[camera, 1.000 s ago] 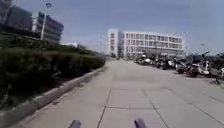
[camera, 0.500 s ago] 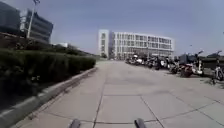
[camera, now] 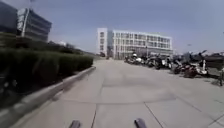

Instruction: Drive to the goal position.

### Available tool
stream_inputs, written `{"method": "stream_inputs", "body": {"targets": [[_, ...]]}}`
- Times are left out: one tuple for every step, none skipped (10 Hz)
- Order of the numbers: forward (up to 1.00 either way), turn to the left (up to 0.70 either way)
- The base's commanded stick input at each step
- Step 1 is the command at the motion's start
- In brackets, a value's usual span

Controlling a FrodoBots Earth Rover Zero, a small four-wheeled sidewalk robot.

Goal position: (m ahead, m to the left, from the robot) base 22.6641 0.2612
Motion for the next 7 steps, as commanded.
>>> {"method": "stream_inputs", "body": {"targets": [[0.7,0.01],[0.7,0.01],[0.7,0.01],[0.7,0.01],[0.7,0.01],[0.7,0.01],[0.7,0.01]]}}
